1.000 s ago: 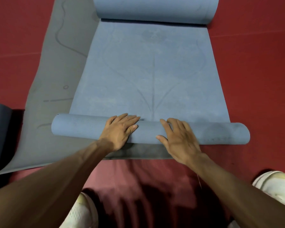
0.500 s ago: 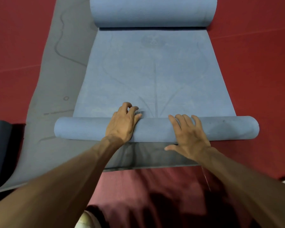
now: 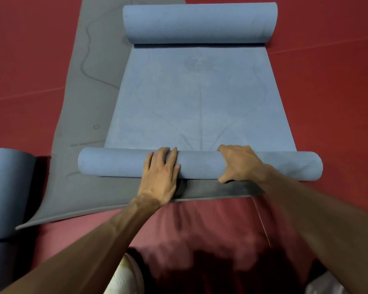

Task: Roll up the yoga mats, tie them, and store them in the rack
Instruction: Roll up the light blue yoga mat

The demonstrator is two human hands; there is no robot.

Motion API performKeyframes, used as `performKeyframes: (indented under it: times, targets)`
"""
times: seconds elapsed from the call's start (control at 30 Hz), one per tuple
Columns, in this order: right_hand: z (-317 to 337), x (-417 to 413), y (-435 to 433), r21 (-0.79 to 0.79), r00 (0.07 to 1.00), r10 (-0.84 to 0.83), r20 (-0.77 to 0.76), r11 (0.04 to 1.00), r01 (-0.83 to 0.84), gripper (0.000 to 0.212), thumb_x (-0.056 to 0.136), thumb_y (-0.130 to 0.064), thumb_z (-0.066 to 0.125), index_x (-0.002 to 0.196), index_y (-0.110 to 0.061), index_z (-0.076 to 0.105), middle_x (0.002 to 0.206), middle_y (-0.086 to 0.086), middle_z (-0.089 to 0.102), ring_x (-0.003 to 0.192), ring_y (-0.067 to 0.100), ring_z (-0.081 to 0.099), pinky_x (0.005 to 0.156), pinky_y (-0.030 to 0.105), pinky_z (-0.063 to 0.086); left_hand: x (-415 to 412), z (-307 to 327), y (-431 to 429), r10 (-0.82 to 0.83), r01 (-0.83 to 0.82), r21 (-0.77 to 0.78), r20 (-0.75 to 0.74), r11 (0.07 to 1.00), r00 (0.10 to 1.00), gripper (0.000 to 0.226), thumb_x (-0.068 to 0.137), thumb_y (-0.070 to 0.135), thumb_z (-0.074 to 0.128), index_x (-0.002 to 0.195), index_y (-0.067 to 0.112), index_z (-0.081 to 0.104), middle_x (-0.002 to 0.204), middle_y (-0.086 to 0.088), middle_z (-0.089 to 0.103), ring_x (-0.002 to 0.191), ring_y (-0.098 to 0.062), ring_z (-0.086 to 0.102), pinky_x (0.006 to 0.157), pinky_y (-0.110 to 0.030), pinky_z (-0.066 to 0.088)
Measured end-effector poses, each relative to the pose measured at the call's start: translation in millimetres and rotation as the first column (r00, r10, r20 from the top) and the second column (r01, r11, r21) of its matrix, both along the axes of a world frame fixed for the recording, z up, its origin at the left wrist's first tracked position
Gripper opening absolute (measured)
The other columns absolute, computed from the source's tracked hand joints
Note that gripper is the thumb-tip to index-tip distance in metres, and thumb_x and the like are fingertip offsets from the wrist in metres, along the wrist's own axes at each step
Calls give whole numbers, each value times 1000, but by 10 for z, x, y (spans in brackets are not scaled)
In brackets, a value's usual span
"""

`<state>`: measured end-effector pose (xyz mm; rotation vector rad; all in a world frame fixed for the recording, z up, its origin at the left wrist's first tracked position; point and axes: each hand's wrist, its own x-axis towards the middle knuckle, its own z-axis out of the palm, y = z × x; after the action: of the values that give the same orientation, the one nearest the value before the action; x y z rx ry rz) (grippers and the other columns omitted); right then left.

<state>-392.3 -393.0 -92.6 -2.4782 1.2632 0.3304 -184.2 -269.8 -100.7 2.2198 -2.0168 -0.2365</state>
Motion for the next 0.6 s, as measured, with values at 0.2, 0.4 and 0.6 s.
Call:
performKeyframes:
  times: [0.2,0.4,0.6]
  targets:
    - [147,-161,382,253,998,15,-57,967,0,72,58,-52,80,117,-23,50,99,-8,58,90,16,55,78,29,42,-169,57,525,-62,61,22,46,998,997,54,97,41,27,139,12,45,132,-12,54,129,-33,46,111,-43,15]
    - [108,-310,726,384,997,-5,-74,923,33,71,56,-49,85,112,-25,51,98,-10,58,89,14,55,74,27,39,-303,-47,881,-81,77,128,26,989,996,56,100,47,15,136,17,46,128,-7,56,123,-29,51,108,-41,18]
    - [-115,-369,775,184,996,77,33,980,-82,93,58,-63,77,137,-30,40,118,-8,29,110,12,30,96,23,24,-213,-198,724,-91,98,198,-43,975,995,70,89,54,5,146,23,33,142,0,41,136,-22,31,115,-38,5]
